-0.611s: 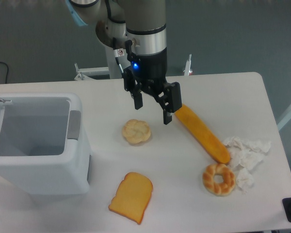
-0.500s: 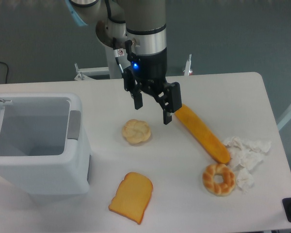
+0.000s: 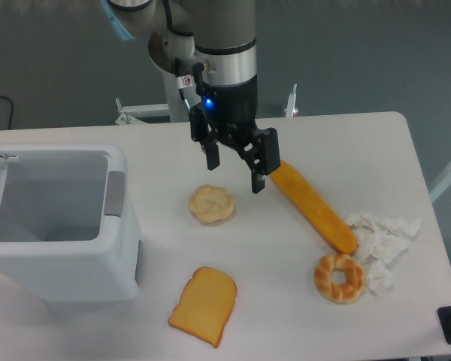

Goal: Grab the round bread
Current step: 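Move the open gripper toward the round bun, then lower the gripper down over the round bun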

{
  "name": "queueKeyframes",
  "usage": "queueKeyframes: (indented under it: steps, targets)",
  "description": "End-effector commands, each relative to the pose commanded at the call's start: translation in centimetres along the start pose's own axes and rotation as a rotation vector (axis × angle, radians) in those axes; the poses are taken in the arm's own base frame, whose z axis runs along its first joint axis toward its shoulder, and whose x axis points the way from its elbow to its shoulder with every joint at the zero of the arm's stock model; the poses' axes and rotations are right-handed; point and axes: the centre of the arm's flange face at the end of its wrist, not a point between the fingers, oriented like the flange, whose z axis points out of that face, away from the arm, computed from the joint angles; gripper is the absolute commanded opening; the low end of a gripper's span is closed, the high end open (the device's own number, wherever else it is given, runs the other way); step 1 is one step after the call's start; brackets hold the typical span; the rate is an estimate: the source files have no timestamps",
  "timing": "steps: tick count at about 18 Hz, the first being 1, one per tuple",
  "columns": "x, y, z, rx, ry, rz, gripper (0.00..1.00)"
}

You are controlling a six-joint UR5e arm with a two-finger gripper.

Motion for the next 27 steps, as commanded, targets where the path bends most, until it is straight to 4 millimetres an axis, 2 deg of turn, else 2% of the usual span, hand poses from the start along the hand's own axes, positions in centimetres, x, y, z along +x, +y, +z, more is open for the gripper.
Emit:
queueKeyframes:
  steps: [3,6,8,14,18,27]
  targets:
    - [1.4,0.7,1.5,-0.013,0.034,-0.002,1.00]
    - [3.9,0.6,3.5,-0.014,0.078,0.016,1.00]
    - [4.9,1.0,4.1,-0.020,0.096,0.017,1.00]
    - [5.4,1.4,4.7,-0.040,0.112,0.011,1.00]
    - [7.9,1.4,6.5,-0.055,0.163,0.031,1.00]
    - [9.1,2.0,8.3,-0.069,0.204,0.024,1.00]
